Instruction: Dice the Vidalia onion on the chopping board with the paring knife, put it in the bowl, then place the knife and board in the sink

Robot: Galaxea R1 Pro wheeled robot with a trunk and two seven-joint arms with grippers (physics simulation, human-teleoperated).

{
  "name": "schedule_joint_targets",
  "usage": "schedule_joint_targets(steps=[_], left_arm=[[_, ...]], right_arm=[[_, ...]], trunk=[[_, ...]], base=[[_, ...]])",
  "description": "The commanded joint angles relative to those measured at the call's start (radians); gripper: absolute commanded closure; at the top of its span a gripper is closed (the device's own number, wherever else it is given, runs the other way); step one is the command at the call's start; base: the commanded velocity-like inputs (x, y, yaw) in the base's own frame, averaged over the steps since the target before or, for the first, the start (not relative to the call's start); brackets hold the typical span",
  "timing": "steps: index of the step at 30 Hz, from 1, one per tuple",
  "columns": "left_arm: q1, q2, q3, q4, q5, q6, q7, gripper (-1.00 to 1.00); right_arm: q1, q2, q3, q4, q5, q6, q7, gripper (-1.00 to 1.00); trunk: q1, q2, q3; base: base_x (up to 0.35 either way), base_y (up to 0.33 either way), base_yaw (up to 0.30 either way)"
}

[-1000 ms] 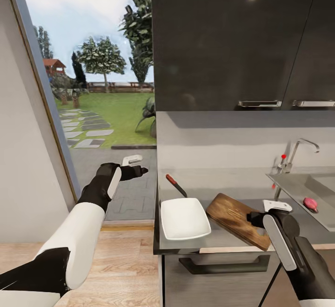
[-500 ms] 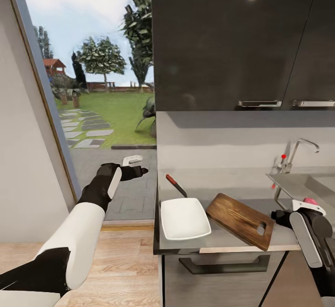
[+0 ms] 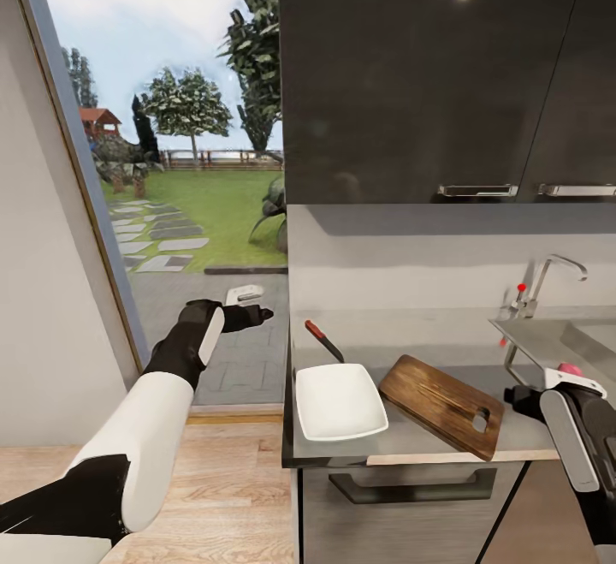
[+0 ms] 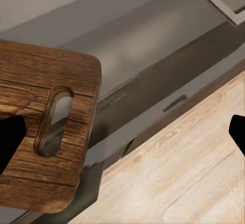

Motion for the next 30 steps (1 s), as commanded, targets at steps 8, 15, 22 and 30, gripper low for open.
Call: schedule_joint_targets(steps=[8, 15, 22, 30], left_arm=[[0.000, -0.003, 0.005, -0.001, 0.000, 0.005, -0.004, -1.00], [0.000, -0.003, 0.005, -0.001, 0.000, 0.005, -0.004, -1.00], [0.000, -0.003, 0.005, -0.001, 0.000, 0.005, -0.004, -1.00], [0.000, -0.003, 0.005, -0.001, 0.000, 0.005, -0.004, -1.00]], right_arm=[[0.000, -0.001, 0.004, 0.009, -0.011, 0.005, 0.136, -1.00], [-0.001, -0.033, 0.003, 0.065, -0.011, 0.006, 0.211, -1.00], [-0.001, -0.057, 0.004, 0.075, -0.012, 0.004, 0.278, -1.00], [-0.001, -0.064, 0.001, 0.075, -0.012, 0.004, 0.316, -1.00]], trunk=[[0.000, -0.001, -0.001], [0.000, -0.001, -0.001], [0.000, -0.001, -0.001], [0.000, -0.001, -0.001]], base=[[0.000, 0.000, 0.000], [0.000, 0.000, 0.000], [0.000, 0.000, 0.000], [0.000, 0.050, -0.035]])
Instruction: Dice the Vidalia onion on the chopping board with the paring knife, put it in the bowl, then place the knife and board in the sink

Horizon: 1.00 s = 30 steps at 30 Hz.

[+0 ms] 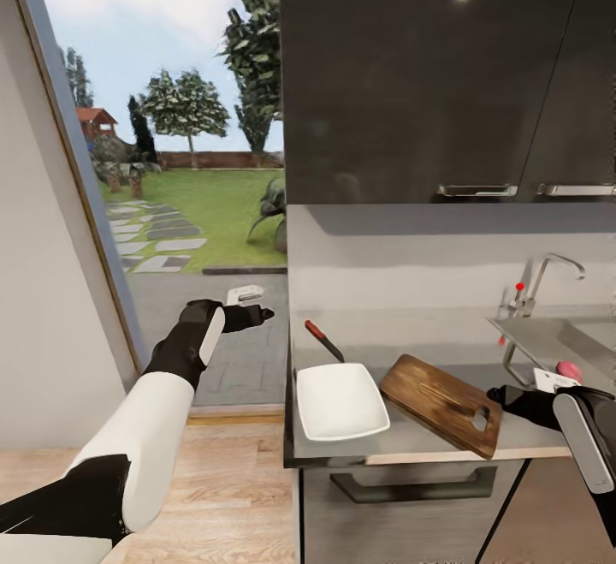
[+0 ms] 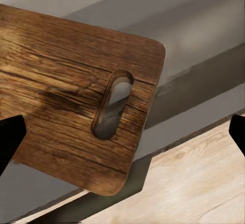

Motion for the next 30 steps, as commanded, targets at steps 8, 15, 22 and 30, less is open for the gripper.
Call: schedule_joint_targets(steps=[8, 15, 22, 30], left_arm=[[0.000, -0.001, 0.005, -0.001, 0.000, 0.005, -0.004, -1.00], [0.000, -0.001, 0.005, -0.001, 0.000, 0.005, -0.004, -1.00], [0.000, -0.001, 0.005, -0.001, 0.000, 0.005, -0.004, -1.00], [0.000, -0.001, 0.005, -0.001, 0.001, 0.005, -0.004, -1.00]], right_arm=[[-0.001, -0.001, -0.001, -0.001, -0.011, 0.003, -0.007, -1.00], [0.000, -0.002, -0.001, -0.001, -0.011, 0.003, -0.007, -1.00], [0.000, -0.003, -0.002, -0.001, -0.011, 0.003, -0.007, -1.00], [0.000, -0.004, -0.003, -0.001, -0.011, 0.003, -0.007, -1.00]], trunk=[[0.000, -0.001, -0.001], [0.000, -0.001, -0.001], [0.000, -0.001, -0.001], [0.000, -0.001, -0.001]], base=[[0.000, 0.265, -0.235], [0.000, 0.212, -0.277], [0.000, 0.239, -0.281], [0.000, 0.185, -0.262]])
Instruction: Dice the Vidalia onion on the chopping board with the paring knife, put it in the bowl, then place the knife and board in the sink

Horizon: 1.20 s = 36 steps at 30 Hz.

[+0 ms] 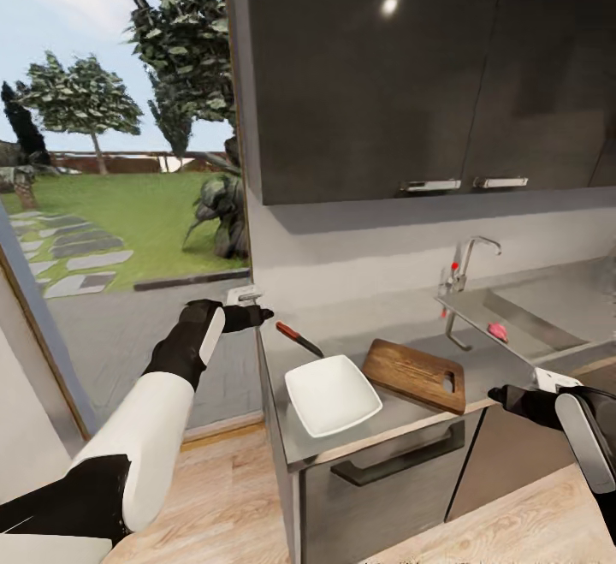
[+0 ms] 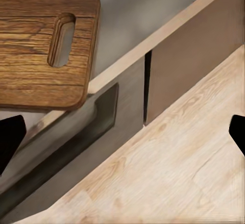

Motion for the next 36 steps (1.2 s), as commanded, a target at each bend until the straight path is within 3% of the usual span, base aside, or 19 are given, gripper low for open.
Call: schedule_joint_targets(steps=[1, 8, 16, 22, 23, 24, 36], left_arm=[[0.000, -0.001, 0.005, -0.001, 0.000, 0.006, -0.004, -1.00], [0.000, -0.002, -0.024, -0.005, -0.001, 0.012, -0.004, -1.00], [0.000, -0.001, -0.047, -0.005, -0.001, 0.015, -0.004, -1.00], [0.000, -0.001, -0.048, -0.005, -0.001, 0.015, -0.004, -1.00], [0.000, -0.001, -0.048, -0.004, -0.001, 0.015, -0.004, -1.00], [0.000, -0.001, -0.048, -0.004, 0.000, 0.015, -0.004, -1.00], [0.000, -0.002, -0.049, -0.004, 0.000, 0.014, -0.002, -1.00]], right_arm=[[-0.001, 0.000, 0.000, 0.000, -0.011, 0.003, -0.009, -1.00], [0.000, -0.001, 0.010, 0.000, -0.010, 0.002, -0.009, -1.00], [-0.005, -0.015, 0.092, -0.002, -0.009, -0.007, -0.001, -1.00], [-0.006, -0.047, 0.219, -0.016, -0.001, -0.081, 0.101, -1.00], [-0.006, -0.053, 0.279, -0.017, 0.011, -0.158, 0.119, -1.00], [-0.005, -0.054, 0.294, -0.017, 0.016, -0.180, 0.122, -1.00], [-0.006, -0.063, 0.320, -0.017, 0.046, -0.257, 0.130, -1.00]], trunk=[[0.000, -0.001, -0.001], [0.000, -0.001, -0.001], [0.000, -0.001, -0.001], [0.000, -0.001, -0.001], [0.000, -0.001, -0.001], [0.000, -0.001, -0.001], [0.000, -0.001, -0.001]], base=[[0.000, 0.058, -0.115], [0.000, 0.010, -0.021], [0.000, 0.001, -0.001], [0.000, 0.000, 0.000], [0.000, 0.000, 0.000], [0.000, 0.000, 0.000], [0.000, 0.000, 0.000]])
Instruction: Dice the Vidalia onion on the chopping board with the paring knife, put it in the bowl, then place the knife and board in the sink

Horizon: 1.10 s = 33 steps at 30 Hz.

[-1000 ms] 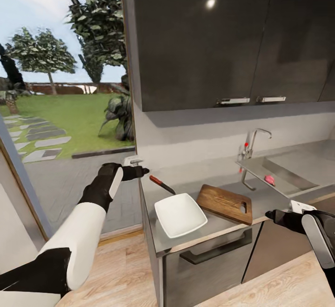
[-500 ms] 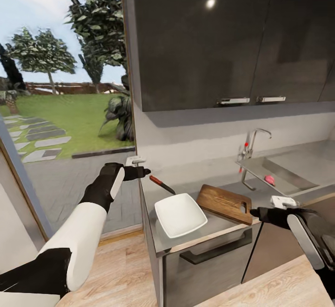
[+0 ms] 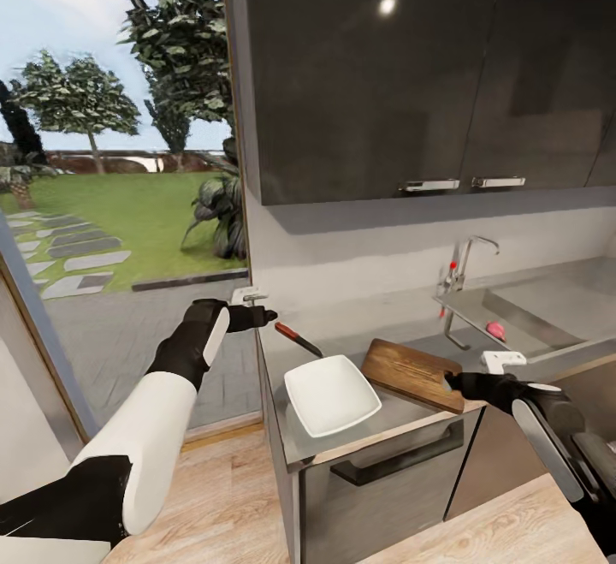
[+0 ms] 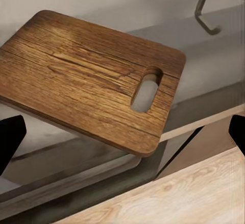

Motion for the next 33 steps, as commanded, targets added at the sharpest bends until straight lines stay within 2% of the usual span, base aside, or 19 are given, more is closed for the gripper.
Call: schedule_joint_targets(steps=[1, 5, 7, 9, 10, 11, 13, 17, 19, 24, 33], left_arm=[[0.000, -0.001, 0.005, -0.001, 0.000, 0.005, -0.004, -1.00], [0.000, -0.003, 0.003, -0.001, 0.000, 0.005, -0.003, -1.00], [0.000, -0.006, 0.003, -0.001, 0.000, 0.005, -0.003, -1.00], [0.000, -0.006, 0.003, -0.001, 0.000, 0.005, -0.003, -1.00], [0.000, -0.006, 0.003, -0.001, 0.000, 0.005, -0.003, -1.00], [0.000, -0.006, 0.003, -0.001, 0.000, 0.005, -0.003, -1.00], [0.000, -0.006, 0.003, -0.001, 0.000, 0.005, -0.003, -1.00], [0.000, -0.006, 0.003, -0.001, 0.000, 0.005, -0.003, -1.00], [0.000, -0.006, 0.003, -0.001, 0.000, 0.006, -0.003, -1.00], [0.000, -0.007, 0.002, -0.002, 0.000, 0.006, -0.003, -1.00], [0.000, -0.008, 0.001, -0.006, 0.000, 0.006, -0.003, -1.00]], right_arm=[[0.000, -0.001, 0.002, -0.001, -0.010, 0.002, -0.010, -1.00], [0.000, -0.004, 0.000, -0.001, -0.010, 0.000, -0.009, -1.00], [0.000, -0.014, 0.000, -0.001, -0.010, 0.000, 0.018, -1.00], [0.000, -0.023, 0.000, -0.001, -0.010, 0.000, 0.081, -1.00], [0.000, -0.030, -0.001, -0.001, -0.010, 0.000, 0.139, -1.00], [0.000, -0.052, -0.002, -0.001, -0.009, 0.002, 0.286, -1.00], [0.000, -0.061, -0.003, -0.001, -0.008, 0.003, 0.332, -1.00], [0.000, -0.068, -0.021, -0.001, -0.006, 0.004, 0.358, -1.00], [0.000, -0.070, -0.064, -0.001, -0.005, 0.004, 0.361, -1.00], [0.000, -0.071, -0.124, -0.001, -0.006, 0.006, 0.363, -1.00], [0.000, -0.071, -0.146, -0.001, -0.006, 0.015, 0.363, -1.00]], trunk=[[0.000, -0.001, -0.001], [0.000, -0.001, -0.001], [0.000, -0.001, -0.001], [0.000, -0.001, -0.001], [0.000, -0.001, -0.001], [0.000, -0.001, -0.001], [0.000, -0.001, -0.001], [0.000, -0.001, -0.001], [0.000, -0.001, -0.001], [0.000, -0.001, -0.001], [0.000, -0.001, -0.001]], base=[[0.000, 0.000, 0.000], [0.000, 0.000, 0.000], [0.000, 0.000, 0.000], [0.000, 0.000, 0.000], [0.000, 0.000, 0.000], [0.000, 0.000, 0.000], [0.000, 0.000, 0.000], [0.000, 0.000, 0.000], [0.000, 0.000, 0.000], [0.000, 0.000, 0.000], [0.000, 0.000, 0.000]])
